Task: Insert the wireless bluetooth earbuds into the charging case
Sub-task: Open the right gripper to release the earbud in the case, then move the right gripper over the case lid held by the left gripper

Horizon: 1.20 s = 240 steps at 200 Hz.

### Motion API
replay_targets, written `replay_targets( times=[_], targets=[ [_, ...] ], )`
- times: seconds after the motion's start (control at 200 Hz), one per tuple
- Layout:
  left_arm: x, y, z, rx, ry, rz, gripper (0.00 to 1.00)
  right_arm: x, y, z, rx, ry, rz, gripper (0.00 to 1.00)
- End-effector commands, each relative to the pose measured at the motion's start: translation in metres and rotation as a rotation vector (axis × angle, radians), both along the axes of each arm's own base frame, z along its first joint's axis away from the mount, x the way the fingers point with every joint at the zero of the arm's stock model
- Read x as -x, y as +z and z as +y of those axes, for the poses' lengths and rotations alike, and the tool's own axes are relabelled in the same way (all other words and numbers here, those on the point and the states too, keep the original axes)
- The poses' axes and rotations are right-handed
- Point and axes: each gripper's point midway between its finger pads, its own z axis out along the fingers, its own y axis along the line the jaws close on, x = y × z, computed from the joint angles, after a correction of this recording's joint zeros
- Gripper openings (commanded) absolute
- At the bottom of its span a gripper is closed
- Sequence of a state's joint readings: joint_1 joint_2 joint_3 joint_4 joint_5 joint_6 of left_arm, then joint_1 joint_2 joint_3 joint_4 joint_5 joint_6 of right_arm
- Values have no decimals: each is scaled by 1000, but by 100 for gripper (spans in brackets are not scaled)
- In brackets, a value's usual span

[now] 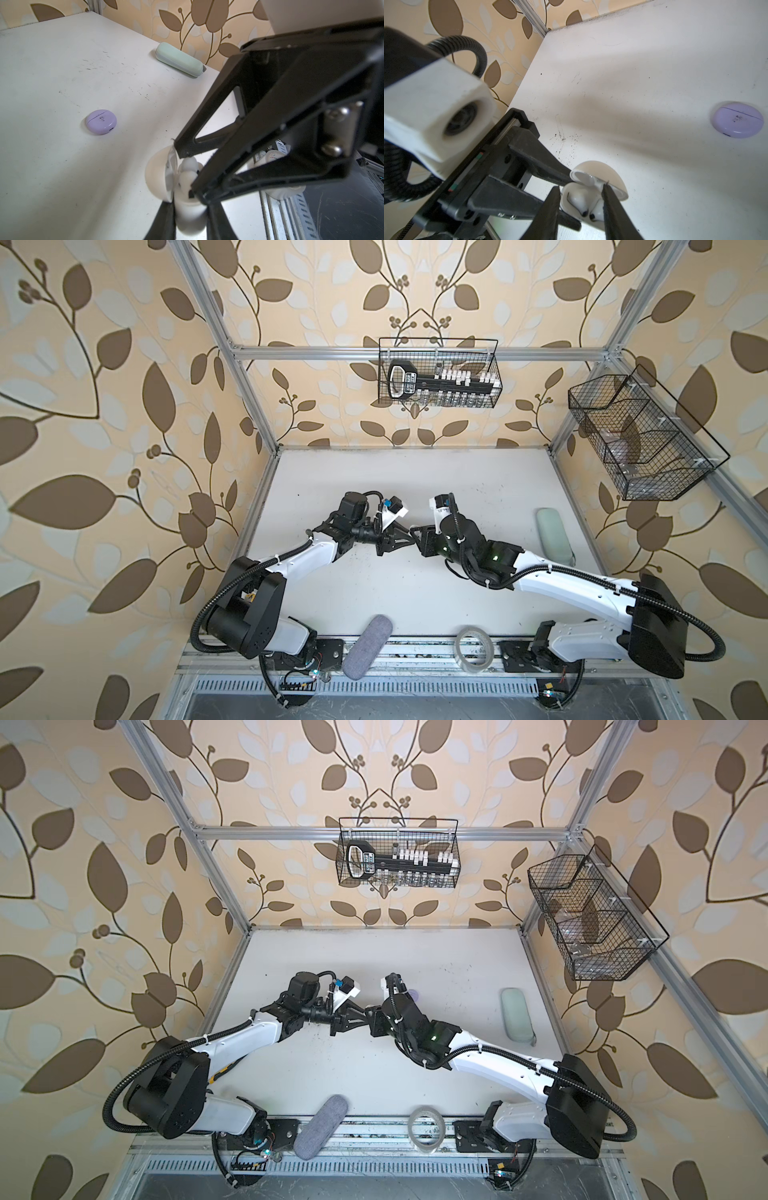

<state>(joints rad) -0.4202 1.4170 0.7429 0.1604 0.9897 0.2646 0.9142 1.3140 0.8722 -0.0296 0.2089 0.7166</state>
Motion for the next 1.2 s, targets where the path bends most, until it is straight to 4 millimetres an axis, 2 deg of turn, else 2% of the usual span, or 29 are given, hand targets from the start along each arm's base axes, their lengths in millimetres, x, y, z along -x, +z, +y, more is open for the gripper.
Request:
replay_targets(
  times=[0.0, 0.285, 0.76, 1.195],
  targets=[
    [-3, 24, -8, 44, -43, -90, 8, 3, -2, -7, 17, -2, 3, 35],
    [-3, 23, -8, 40, -39, -93, 8, 3, 3, -9, 19, -5, -5, 35],
    [1, 18, -10, 18, -52, -116, 8, 3, 15, -25, 19, -29, -21, 36],
    [9, 13, -15, -12, -72, -150, 7, -1, 29, -58, 23, -71, -28, 38]
  ],
)
